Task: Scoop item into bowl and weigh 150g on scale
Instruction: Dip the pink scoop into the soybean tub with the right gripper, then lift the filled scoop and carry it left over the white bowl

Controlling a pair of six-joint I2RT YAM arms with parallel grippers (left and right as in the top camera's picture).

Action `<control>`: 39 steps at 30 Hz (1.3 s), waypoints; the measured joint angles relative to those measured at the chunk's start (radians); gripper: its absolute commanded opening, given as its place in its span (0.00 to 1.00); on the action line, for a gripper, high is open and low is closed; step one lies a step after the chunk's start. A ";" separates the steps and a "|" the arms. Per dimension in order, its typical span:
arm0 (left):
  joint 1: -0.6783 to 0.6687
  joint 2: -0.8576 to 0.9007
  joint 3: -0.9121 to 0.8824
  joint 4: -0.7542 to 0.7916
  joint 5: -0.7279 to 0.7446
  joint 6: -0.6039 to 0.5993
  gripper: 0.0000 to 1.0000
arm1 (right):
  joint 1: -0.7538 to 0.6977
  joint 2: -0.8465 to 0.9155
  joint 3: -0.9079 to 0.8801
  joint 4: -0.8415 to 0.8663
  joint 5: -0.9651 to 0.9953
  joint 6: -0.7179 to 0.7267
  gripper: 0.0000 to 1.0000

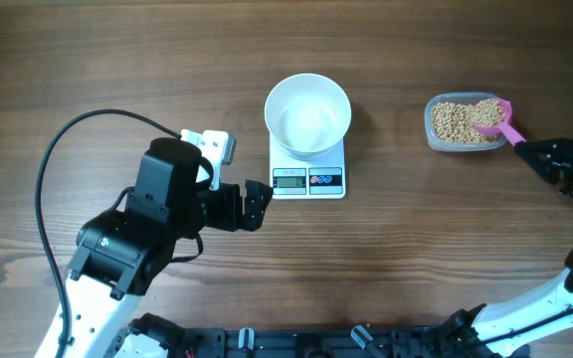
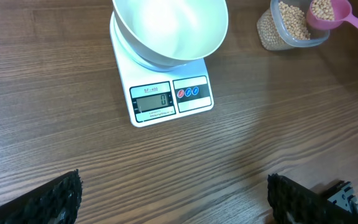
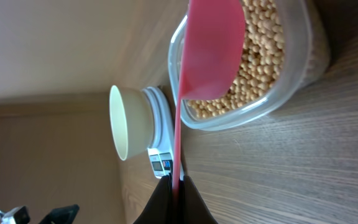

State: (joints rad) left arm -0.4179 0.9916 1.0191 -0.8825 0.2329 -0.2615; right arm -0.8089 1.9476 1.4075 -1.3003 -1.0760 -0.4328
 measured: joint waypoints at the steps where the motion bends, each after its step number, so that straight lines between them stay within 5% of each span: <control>1: 0.000 0.000 0.000 0.000 0.000 0.000 1.00 | 0.000 0.000 0.000 -0.001 -0.005 0.000 0.04; 11: 0.000 0.000 0.000 0.000 0.000 0.000 1.00 | 0.000 0.000 0.000 -0.055 -0.069 -0.046 0.04; 25: 0.000 0.000 0.000 0.000 0.000 0.000 1.00 | 0.013 0.000 -0.001 -0.309 -0.160 -0.299 0.04; 39: 0.000 0.000 0.000 0.000 0.000 0.000 1.00 | 0.461 0.000 -0.001 -0.291 -0.372 -0.309 0.04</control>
State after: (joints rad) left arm -0.4179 0.9916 1.0191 -0.8825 0.2329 -0.2615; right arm -0.3481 1.9476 1.4067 -1.5909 -1.4483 -0.7418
